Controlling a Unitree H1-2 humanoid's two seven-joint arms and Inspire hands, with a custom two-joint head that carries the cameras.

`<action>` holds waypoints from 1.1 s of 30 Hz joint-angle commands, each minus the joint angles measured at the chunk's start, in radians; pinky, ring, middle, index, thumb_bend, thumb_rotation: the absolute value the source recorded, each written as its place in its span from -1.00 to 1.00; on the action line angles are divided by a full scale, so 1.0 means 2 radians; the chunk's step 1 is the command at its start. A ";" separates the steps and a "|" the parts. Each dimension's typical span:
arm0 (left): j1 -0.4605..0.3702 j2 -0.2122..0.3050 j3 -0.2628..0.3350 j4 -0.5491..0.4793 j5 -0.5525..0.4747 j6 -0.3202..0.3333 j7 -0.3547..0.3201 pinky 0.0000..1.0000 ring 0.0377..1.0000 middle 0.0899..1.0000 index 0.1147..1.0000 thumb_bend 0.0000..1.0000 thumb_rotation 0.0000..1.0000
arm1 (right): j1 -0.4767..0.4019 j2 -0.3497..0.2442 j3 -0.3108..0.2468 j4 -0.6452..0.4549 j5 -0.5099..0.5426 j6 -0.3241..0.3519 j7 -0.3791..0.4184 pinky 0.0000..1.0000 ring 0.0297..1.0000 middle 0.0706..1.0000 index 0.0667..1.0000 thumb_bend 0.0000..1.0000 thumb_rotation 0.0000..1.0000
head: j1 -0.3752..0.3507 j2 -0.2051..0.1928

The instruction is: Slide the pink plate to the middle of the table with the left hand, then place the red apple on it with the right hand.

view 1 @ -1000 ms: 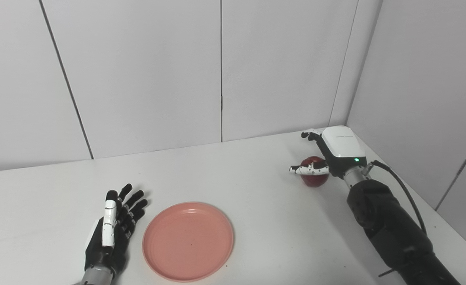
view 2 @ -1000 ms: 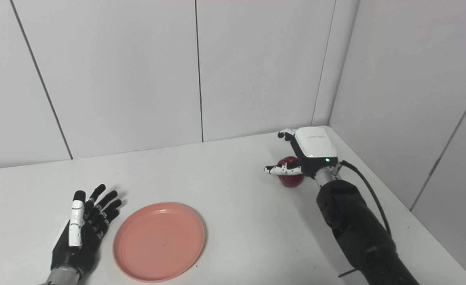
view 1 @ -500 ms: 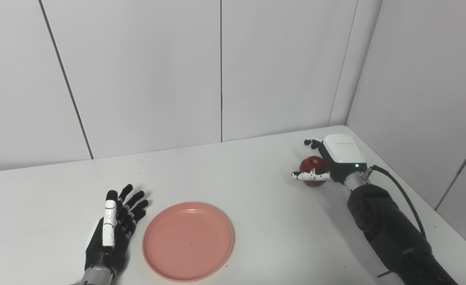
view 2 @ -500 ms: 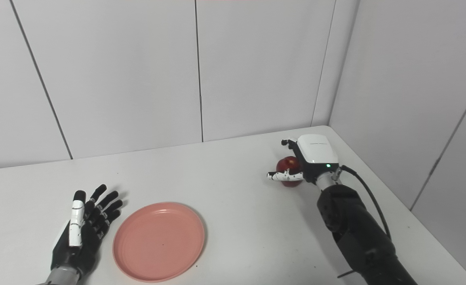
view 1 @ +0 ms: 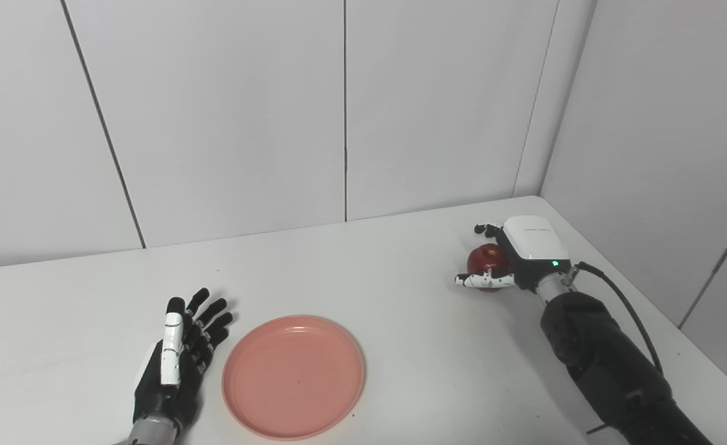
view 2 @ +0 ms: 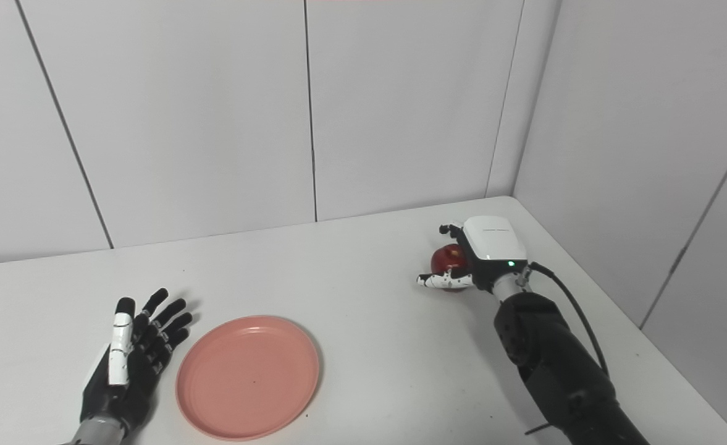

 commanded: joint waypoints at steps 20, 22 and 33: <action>0.009 0.001 -0.011 -0.004 0.007 0.031 0.007 0.81 0.72 0.72 0.68 0.28 1.00 | -0.016 -0.008 0.004 -0.019 0.004 0.035 0.027 -0.23 -0.04 0.16 0.24 0.52 0.06 | 0.004 0.004; 0.009 0.001 -0.012 -0.005 0.006 0.032 0.007 0.81 0.72 0.73 0.68 0.28 1.00 | -0.016 -0.006 0.004 -0.019 0.004 0.040 0.028 -0.27 -0.10 0.08 0.16 0.50 0.02 | 0.004 0.005; 0.009 0.002 -0.014 -0.007 0.005 0.034 0.010 0.79 0.72 0.72 0.66 0.26 1.00 | -0.020 -0.010 0.006 0.001 0.013 0.021 0.009 -0.59 -0.50 -0.40 -0.28 0.43 -0.20 | 0.005 0.007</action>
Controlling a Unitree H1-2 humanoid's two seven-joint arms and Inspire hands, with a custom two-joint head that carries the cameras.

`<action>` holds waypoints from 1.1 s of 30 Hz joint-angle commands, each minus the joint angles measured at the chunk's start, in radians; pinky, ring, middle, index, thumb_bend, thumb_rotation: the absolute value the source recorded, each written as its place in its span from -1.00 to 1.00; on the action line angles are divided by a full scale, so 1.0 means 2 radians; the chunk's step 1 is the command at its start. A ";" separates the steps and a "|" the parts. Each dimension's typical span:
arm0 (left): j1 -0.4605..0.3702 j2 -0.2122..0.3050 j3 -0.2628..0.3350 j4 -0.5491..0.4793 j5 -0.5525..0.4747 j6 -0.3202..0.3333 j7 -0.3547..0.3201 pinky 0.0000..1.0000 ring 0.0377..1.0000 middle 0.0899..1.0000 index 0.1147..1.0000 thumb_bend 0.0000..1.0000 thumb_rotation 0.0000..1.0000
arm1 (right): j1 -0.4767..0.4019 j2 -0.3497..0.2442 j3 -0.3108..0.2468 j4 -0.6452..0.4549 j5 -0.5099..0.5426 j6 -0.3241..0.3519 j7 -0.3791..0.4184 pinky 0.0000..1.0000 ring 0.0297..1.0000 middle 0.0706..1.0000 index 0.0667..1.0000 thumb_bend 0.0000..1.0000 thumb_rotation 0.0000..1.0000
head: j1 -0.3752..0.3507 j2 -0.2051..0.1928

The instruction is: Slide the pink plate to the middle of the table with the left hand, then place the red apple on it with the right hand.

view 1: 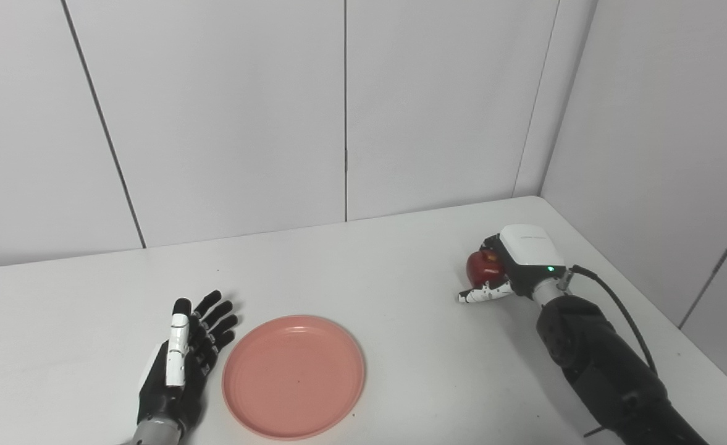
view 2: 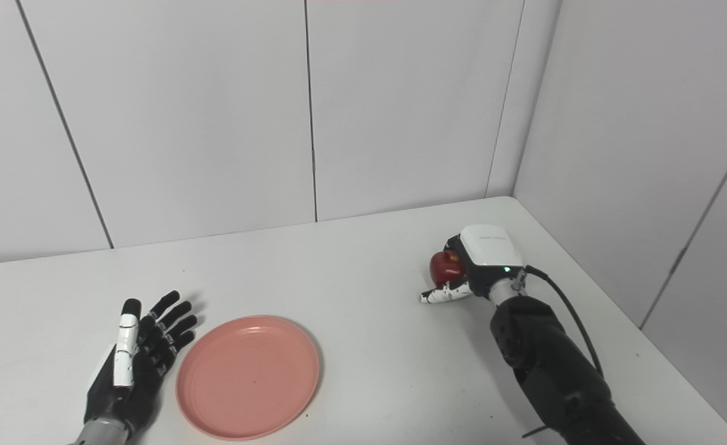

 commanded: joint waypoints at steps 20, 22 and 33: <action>0.005 0.000 -0.002 0.003 0.004 0.026 0.008 0.78 0.71 0.71 0.64 0.28 1.00 | -0.024 -0.018 0.006 -0.019 0.011 -0.020 -0.037 -0.68 -0.61 -0.53 -0.43 0.29 -0.25 | 0.001 0.002; 0.004 0.000 -0.003 0.004 0.004 0.026 0.008 0.77 0.71 0.71 0.64 0.28 1.00 | -0.027 -0.018 0.005 -0.034 0.013 -0.022 -0.033 -0.69 -0.62 -0.53 -0.43 0.29 -0.20 | 0.001 0.002; 0.005 -0.004 -0.007 0.006 0.006 0.023 0.012 0.76 0.71 0.71 0.64 0.27 1.00 | -0.046 -0.013 0.004 -0.117 0.027 -0.016 0.002 -0.73 -0.67 -0.59 -0.53 0.30 -0.15 | 0.015 -0.001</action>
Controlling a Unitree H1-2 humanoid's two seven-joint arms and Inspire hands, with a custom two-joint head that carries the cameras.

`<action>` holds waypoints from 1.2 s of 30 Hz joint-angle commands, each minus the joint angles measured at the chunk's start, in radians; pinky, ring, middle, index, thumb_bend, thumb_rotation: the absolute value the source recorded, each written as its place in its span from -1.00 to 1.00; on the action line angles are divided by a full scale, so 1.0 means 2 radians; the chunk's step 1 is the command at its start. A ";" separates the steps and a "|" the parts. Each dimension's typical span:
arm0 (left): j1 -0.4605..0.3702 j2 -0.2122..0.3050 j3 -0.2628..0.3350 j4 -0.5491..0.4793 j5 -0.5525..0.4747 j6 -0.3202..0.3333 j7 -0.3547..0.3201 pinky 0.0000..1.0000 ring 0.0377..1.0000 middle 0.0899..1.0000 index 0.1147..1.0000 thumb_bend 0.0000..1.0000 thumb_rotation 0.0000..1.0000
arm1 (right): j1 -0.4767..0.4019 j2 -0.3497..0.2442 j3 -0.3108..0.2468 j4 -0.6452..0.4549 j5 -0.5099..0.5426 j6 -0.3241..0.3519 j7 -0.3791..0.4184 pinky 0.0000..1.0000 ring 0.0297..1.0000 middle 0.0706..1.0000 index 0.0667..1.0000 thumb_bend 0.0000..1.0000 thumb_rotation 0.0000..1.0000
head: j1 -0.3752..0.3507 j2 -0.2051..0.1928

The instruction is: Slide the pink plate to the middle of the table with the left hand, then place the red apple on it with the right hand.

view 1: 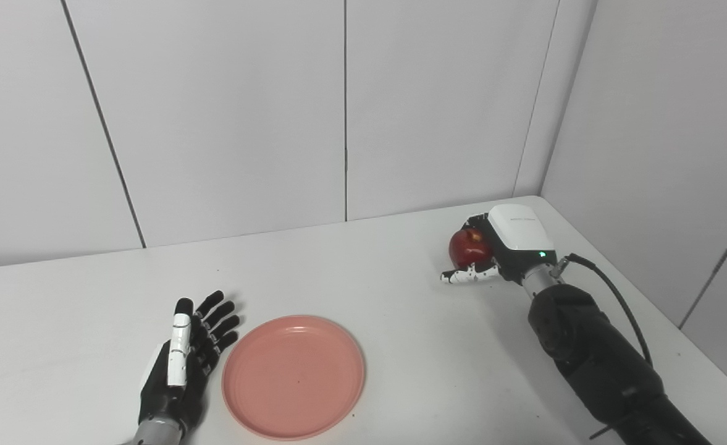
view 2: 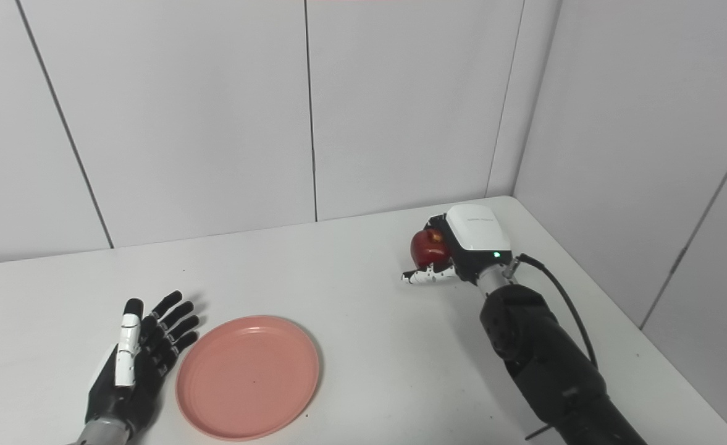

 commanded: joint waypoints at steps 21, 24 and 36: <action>0.008 -0.051 -0.031 0.037 0.041 -0.018 0.041 0.81 0.67 0.69 0.60 0.37 1.00 | -0.039 0.037 0.020 -0.129 0.000 -0.052 0.034 -0.69 -0.61 -0.49 -0.41 0.39 -0.11 | 0.147 -0.007; 0.008 -0.060 -0.031 0.043 0.043 -0.022 0.046 0.81 0.67 0.69 0.59 0.38 1.00 | -0.032 0.039 0.027 -0.137 0.003 -0.068 0.041 -0.68 -0.60 -0.48 -0.38 0.38 -0.13 | 0.162 -0.007; 0.007 -0.071 -0.029 0.052 0.043 -0.027 0.050 0.74 0.68 0.69 0.57 0.34 1.00 | -0.024 0.057 0.051 -0.153 -0.010 -0.090 0.061 -0.64 -0.55 -0.43 -0.32 0.40 -0.13 | 0.179 0.000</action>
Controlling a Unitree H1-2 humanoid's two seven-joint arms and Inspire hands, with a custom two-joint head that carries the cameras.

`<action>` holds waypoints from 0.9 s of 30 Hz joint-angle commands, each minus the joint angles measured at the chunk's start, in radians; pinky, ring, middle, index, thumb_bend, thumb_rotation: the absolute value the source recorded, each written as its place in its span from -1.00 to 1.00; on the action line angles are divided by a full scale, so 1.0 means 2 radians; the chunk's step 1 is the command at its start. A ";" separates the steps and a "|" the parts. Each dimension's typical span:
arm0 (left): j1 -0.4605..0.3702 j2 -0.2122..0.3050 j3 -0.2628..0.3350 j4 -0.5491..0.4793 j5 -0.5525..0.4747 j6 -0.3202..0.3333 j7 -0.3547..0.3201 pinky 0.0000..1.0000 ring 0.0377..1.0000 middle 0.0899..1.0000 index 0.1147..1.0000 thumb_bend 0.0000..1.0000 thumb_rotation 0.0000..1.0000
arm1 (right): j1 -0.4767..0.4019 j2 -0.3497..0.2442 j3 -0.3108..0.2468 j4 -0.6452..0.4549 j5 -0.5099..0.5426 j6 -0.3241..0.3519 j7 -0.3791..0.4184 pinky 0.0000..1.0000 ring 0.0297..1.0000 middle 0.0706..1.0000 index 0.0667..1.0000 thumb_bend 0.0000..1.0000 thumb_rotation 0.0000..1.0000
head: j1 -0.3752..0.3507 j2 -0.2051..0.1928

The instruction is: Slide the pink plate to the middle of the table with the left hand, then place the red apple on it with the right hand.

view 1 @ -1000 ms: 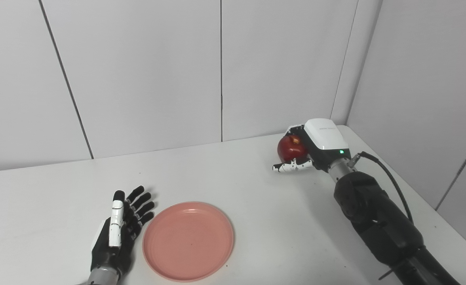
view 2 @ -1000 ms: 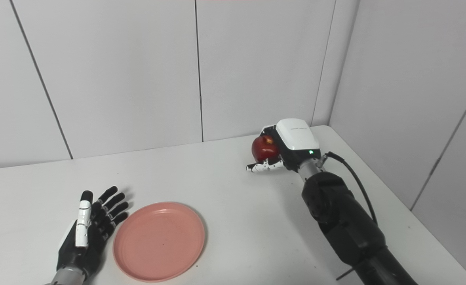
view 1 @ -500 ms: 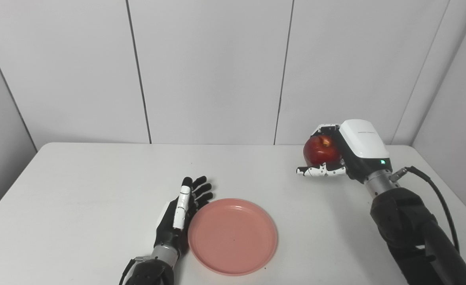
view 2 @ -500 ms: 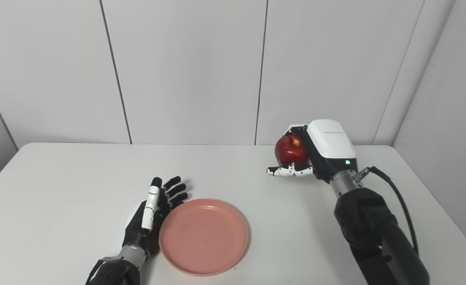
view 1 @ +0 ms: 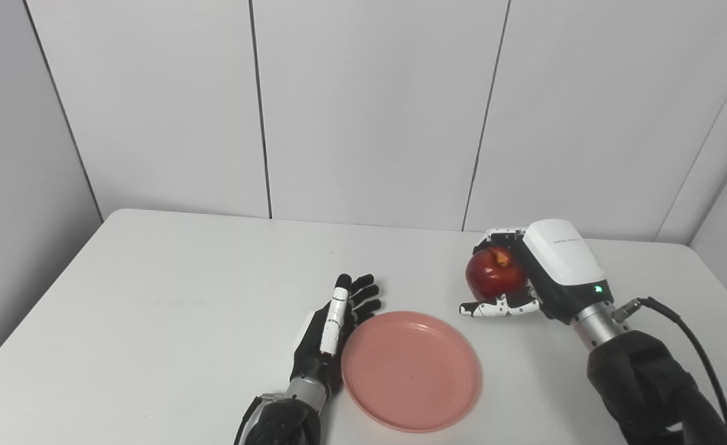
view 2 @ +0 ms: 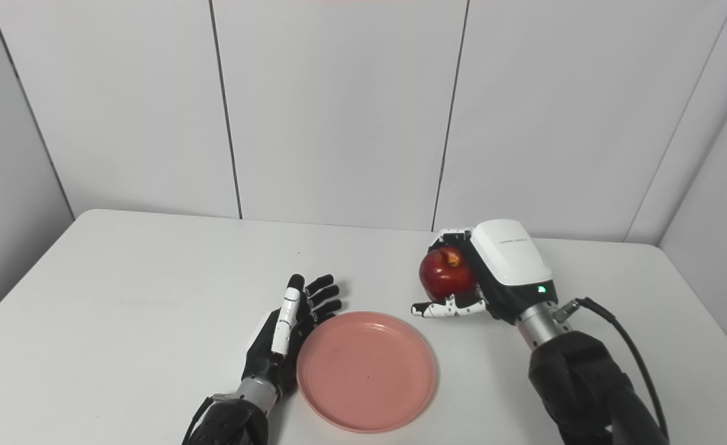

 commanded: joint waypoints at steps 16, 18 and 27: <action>0.011 0.002 0.004 0.003 0.002 0.029 0.005 0.75 0.66 0.62 0.53 0.41 0.94 | -0.018 0.047 0.040 -0.044 -0.031 -0.018 0.042 -0.54 -0.47 -0.36 -0.25 0.34 0.05 | -0.027 0.010; 0.012 0.003 0.005 0.001 0.002 0.031 0.005 0.75 0.66 0.62 0.53 0.41 0.95 | -0.017 0.053 0.047 -0.045 -0.034 -0.019 0.048 -0.53 -0.46 -0.35 -0.24 0.33 0.05 | -0.029 0.010; 0.014 0.012 0.002 -0.009 0.000 0.033 -0.004 0.73 0.69 0.65 0.56 0.36 1.00 | -0.013 0.074 0.075 -0.029 -0.052 -0.025 0.066 -0.61 -0.53 -0.41 -0.32 0.31 0.03 | -0.038 0.014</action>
